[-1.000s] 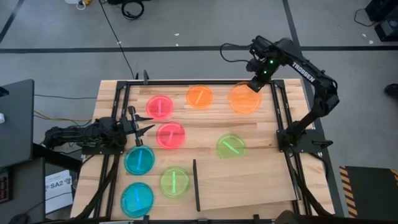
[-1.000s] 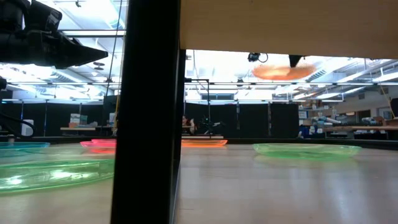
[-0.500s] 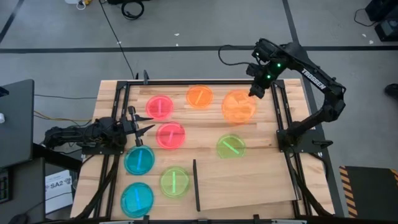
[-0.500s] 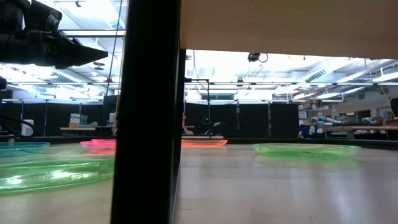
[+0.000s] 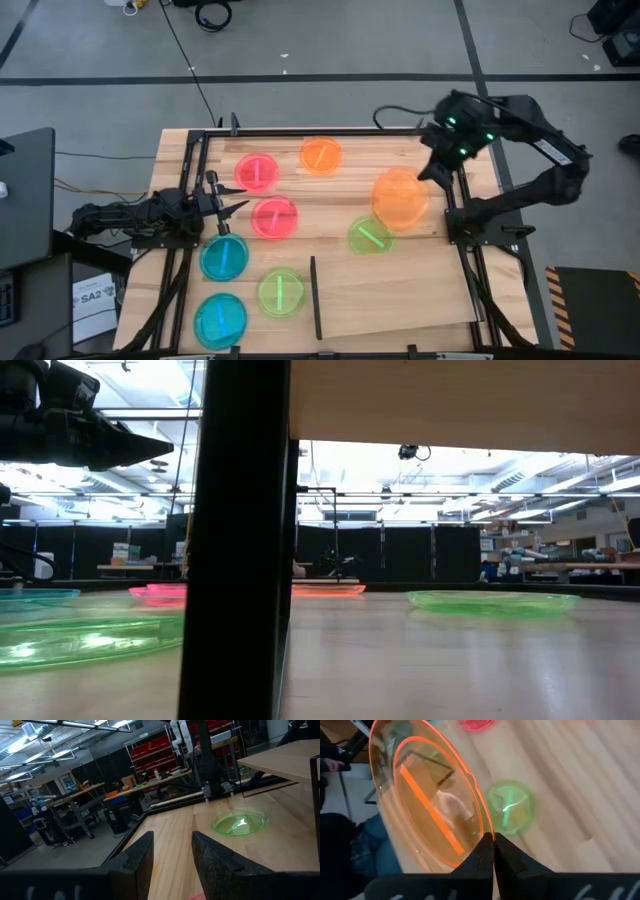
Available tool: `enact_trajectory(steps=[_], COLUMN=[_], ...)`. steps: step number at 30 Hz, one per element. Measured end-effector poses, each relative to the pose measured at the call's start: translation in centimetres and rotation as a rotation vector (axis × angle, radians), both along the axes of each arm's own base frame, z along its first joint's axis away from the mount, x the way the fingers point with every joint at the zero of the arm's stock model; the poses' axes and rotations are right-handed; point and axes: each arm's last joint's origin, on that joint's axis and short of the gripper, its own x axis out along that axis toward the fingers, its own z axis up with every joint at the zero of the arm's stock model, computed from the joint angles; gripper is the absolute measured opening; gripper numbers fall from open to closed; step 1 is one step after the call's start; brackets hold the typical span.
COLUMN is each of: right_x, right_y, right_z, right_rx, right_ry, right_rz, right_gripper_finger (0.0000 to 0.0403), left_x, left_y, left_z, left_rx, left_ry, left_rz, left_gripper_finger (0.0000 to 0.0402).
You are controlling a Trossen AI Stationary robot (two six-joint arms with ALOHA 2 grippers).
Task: Place and stack plates onto a shelf
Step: Put the right orange plate on the shelf
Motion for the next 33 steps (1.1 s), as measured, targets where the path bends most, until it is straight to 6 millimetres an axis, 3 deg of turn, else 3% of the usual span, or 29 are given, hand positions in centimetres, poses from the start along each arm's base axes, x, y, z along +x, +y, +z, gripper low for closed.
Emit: enact_trajectory(steps=[5, 14, 20, 33], right_x=[-1.1, -0.2, 0.1, -0.2], right_y=[2.7, 6.6, 9.0, 11.0], right_z=[-1.0, -6.3, -9.8, -12.6], right_rx=[0.054, 0.212, 0.227, 0.209], right_ry=[0.059, 0.186, 0.319, 0.396], right_rz=[-0.013, 0.080, 0.136, 0.185], right_gripper_finger=[0.0005, 0.0005, 0.0005, 0.0006], left_x=[0.0, 0.0, 0.0, 0.0], left_y=[0.0, 0.0, 0.0, 0.0], left_z=[0.0, 0.0, 0.0, 0.0], left_rx=[0.000, 0.000, 0.000, 0.000], left_ry=[0.000, 0.000, 0.000, 0.000], left_rz=[0.000, 0.000, 0.000, 0.000], left_gripper_finger=[0.0141, 0.0141, 0.0141, 0.0141])
